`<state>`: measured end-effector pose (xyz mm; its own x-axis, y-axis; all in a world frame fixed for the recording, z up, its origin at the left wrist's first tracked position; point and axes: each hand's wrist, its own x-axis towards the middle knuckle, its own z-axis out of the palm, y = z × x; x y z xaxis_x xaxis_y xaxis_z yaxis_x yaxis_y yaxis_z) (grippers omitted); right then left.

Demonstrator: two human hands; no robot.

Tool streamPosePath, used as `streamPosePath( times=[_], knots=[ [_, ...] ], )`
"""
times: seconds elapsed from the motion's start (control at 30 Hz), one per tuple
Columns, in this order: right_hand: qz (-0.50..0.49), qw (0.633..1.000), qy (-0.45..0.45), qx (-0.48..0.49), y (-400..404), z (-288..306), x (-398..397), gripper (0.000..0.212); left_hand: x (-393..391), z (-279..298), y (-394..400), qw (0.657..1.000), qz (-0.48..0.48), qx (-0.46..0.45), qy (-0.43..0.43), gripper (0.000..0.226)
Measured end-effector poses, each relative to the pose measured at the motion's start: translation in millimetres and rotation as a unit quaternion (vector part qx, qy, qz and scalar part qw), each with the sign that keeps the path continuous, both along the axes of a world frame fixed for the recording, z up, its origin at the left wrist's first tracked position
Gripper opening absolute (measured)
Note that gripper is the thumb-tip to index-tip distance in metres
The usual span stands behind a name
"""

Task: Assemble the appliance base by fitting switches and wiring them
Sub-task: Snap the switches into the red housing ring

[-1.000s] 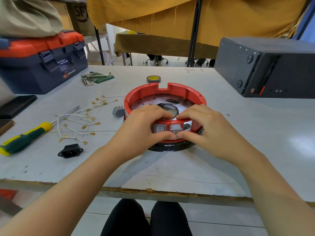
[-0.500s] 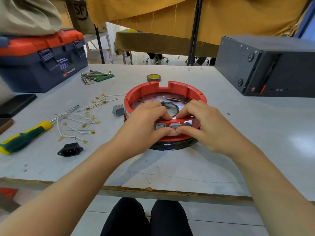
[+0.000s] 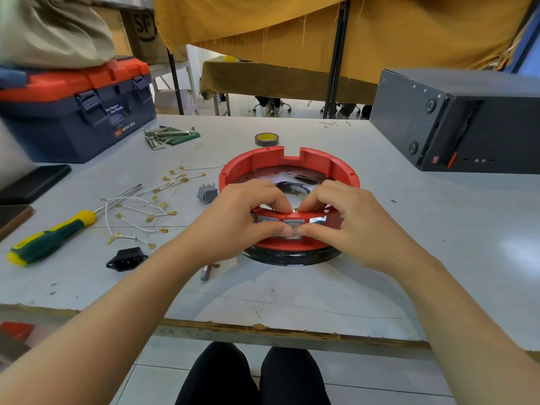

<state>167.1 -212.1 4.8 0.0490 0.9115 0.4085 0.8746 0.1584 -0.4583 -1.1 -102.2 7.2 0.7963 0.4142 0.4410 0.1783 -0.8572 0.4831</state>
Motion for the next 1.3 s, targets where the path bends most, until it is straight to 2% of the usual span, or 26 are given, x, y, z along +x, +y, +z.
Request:
streamPosePath(
  times=[0.13,0.23,0.3,0.37,0.4,0.47,0.57,0.63,0.7,0.8,0.83,0.9,0.97,1.03,1.13,1.3],
  knots=[
    [-0.017,1.000,-0.017,0.001,1.1,0.3,3.1,0.010,-10.5,1.0,12.8,0.999,-0.013,-0.022,0.027,0.015],
    [-0.028,1.000,0.006,0.003,2.9,-1.5,-0.5,0.005,-19.7,-1.7,27.4,0.999,-0.011,-0.039,0.033,0.018],
    [-0.028,0.999,0.018,0.001,2.4,-2.5,-3.8,0.006,-25.8,-5.9,42.8,0.996,0.038,-0.080,-0.032,0.018],
    [-0.034,0.999,0.018,0.003,2.2,-2.8,-6.8,0.007,-30.0,-11.4,62.9,0.982,0.139,-0.092,-0.086,0.019],
    [-0.038,0.999,0.014,0.009,2.5,-3.2,-8.5,0.008,-31.3,-14.0,74.1,0.975,0.190,-0.083,-0.075,0.019],
    [-0.046,0.999,0.008,0.022,4.0,-4.8,-12.0,0.007,-32.3,-19.2,94.3,0.967,0.248,-0.060,0.016,0.023],
    [-0.054,0.998,0.005,0.026,5.7,-6.2,-14.7,0.007,-29.1,-26.1,112.0,0.959,0.240,-0.040,0.146,0.035],
    [-0.055,0.998,0.000,0.016,6.2,-6.3,-14.7,0.009,-24.4,-29.2,115.8,0.955,0.232,-0.019,0.185,0.037],
    [-0.048,0.999,-0.001,0.005,6.2,-5.3,-13.6,0.007,-20.7,-30.4,117.1,0.954,0.234,-0.002,0.188,0.030],
    [-0.031,0.999,0.014,-0.010,4.9,-3.3,-10.9,0.007,-22.2,-28.3,115.6,0.962,0.237,-0.038,0.133,0.021],
    [-0.027,0.999,0.019,-0.011,4.3,-2.9,-9.8,0.007,-23.6,-26.7,113.6,0.964,0.236,-0.072,0.097,0.020],
    [-0.025,0.999,0.029,-0.009,3.7,-2.4,-8.7,0.009,-27.4,-20.8,104.8,0.956,0.212,-0.201,-0.015,0.016],
    [-0.026,0.999,0.040,-0.004,3.9,-2.2,-8.7,0.011,-32.0,-10.1,90.3,0.913,0.159,-0.350,-0.136,0.007],
    [-0.026,0.999,0.044,0.001,4.3,-2.3,-9.0,0.012,-36.7,0.2,74.8,0.865,0.112,-0.446,-0.201,0.016],
    [-0.022,0.999,0.040,0.006,4.4,-2.1,-9.9,0.012,-43.3,10.1,54.3,0.836,0.046,-0.505,-0.210,0.029],
    [-0.019,0.999,0.030,0.010,3.4,-1.5,-11.5,0.012,-45.6,16.1,30.8,0.849,-0.023,-0.503,-0.162,0.039]
  ],
)
